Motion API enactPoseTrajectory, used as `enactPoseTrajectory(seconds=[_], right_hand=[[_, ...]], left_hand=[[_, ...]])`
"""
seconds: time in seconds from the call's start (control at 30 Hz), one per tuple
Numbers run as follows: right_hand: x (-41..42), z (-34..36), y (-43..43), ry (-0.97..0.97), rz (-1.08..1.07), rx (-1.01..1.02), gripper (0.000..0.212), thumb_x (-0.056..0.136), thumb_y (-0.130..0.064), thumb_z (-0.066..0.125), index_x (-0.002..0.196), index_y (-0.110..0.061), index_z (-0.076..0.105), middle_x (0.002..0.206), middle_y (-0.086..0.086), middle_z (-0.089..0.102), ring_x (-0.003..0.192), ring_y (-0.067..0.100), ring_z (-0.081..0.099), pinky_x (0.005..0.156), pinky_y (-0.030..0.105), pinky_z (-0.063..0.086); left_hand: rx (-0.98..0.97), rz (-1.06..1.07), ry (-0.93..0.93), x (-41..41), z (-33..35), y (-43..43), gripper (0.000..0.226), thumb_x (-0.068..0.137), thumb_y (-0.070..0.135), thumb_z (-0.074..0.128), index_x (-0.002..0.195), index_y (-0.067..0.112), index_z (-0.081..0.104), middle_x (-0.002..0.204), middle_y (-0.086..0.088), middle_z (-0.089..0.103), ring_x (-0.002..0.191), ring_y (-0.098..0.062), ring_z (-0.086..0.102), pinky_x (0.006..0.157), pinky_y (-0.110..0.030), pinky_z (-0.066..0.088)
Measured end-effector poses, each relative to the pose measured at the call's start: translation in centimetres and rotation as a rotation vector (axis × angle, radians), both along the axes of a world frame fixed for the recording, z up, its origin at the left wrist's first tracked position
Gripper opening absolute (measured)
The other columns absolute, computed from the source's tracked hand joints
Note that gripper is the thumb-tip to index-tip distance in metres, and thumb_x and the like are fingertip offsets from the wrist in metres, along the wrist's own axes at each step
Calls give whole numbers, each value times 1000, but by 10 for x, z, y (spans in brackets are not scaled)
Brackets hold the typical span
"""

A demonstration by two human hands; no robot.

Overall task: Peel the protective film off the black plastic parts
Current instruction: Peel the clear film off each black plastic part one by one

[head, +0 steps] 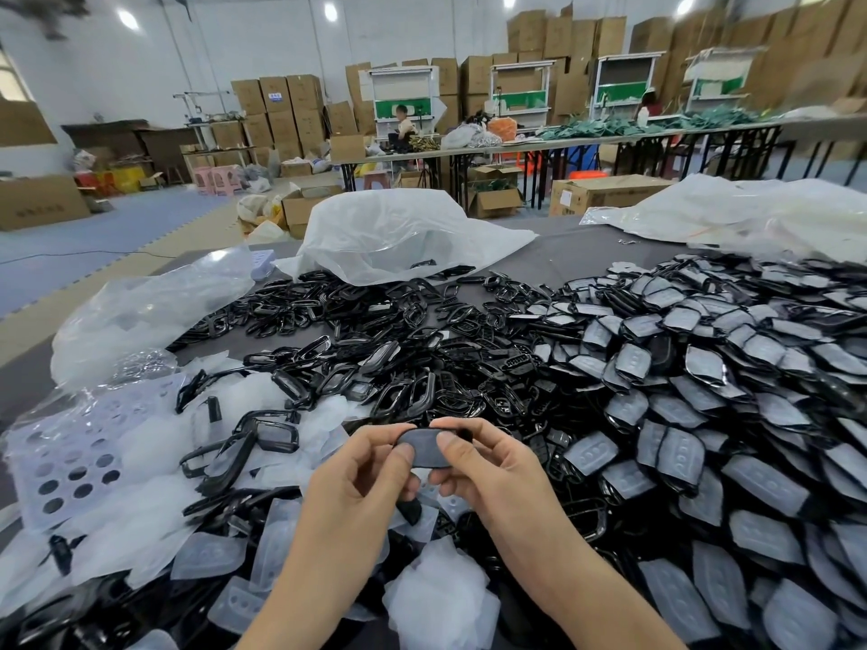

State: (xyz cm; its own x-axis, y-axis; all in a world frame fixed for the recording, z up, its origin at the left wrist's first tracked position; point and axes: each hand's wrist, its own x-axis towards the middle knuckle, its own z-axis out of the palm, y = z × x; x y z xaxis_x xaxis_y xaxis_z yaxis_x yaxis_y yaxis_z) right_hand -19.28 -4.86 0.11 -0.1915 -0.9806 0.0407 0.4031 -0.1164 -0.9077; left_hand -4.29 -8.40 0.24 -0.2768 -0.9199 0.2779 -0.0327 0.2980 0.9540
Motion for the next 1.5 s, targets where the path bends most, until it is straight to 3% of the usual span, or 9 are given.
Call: enactPoseTrajectory(seconds=[0.2,0.37,0.6,0.73,0.87,1.03,1.17,1.33,1.5], right_hand=[[3,0,-1,-70,28,28,26,97,-5,59,85,-19,78,84,9,70,64,16,63,60,22,53],[2,-2,-1,-46,61,68,13,94,-6,65,91,-14,75,80,9,70,63,18,63,60,24,53],[0,-2,-1,0,77,62,5,74,-20,78,76,-23,74,73,6,67,62,21,61,60,27,52],[-1,-4,1,81,76,48,18,84,-13,77,73,-28,72,75,5,67,65,23,61,61,28,52],[-2,-1,4,188,48,22,14,83,-16,75,82,-14,61,72,3,68,60,17,63,60,23,52],[-3,4,4,198,-54,19,16,90,-4,64,79,-7,54,67,6,62,53,16,57,57,23,53],[-6,3,1,100,-126,18,22,88,-3,65,73,-10,49,60,6,59,49,17,53,51,23,48],[-10,-1,-5,54,-200,32,41,87,-2,65,57,-25,49,56,-4,48,49,10,45,52,24,43],[-13,0,-4,12,-188,42,39,87,-3,67,59,-22,48,65,7,47,55,22,48,59,33,48]], left_hand=[[-19,7,-22,0,-1,0,23,97,8,57,97,25,72,68,-4,68,66,-13,65,68,-22,54],[-120,-2,-119,-1,0,5,41,95,8,58,96,48,71,70,3,70,66,-7,66,64,-13,50],[-226,5,-220,-2,-4,5,47,97,10,57,105,56,68,86,15,71,74,-6,67,67,-13,50],[-403,36,-340,1,-5,3,42,100,12,54,110,51,68,87,14,63,77,-8,64,68,-18,51],[-514,42,-455,1,-4,5,35,98,21,48,124,36,65,91,17,56,79,-5,61,67,-12,46],[-554,86,-492,-1,0,16,29,103,44,37,128,52,48,104,30,62,91,10,61,76,-8,45],[-743,75,-634,1,7,17,26,98,28,42,118,35,58,96,19,60,73,0,57,58,-22,48],[-775,-93,-671,-10,7,24,35,89,22,48,115,33,68,89,15,66,68,-3,58,55,-19,48],[-806,-136,-651,-15,7,26,36,85,18,50,112,30,70,78,13,62,65,-3,56,56,-10,42]])
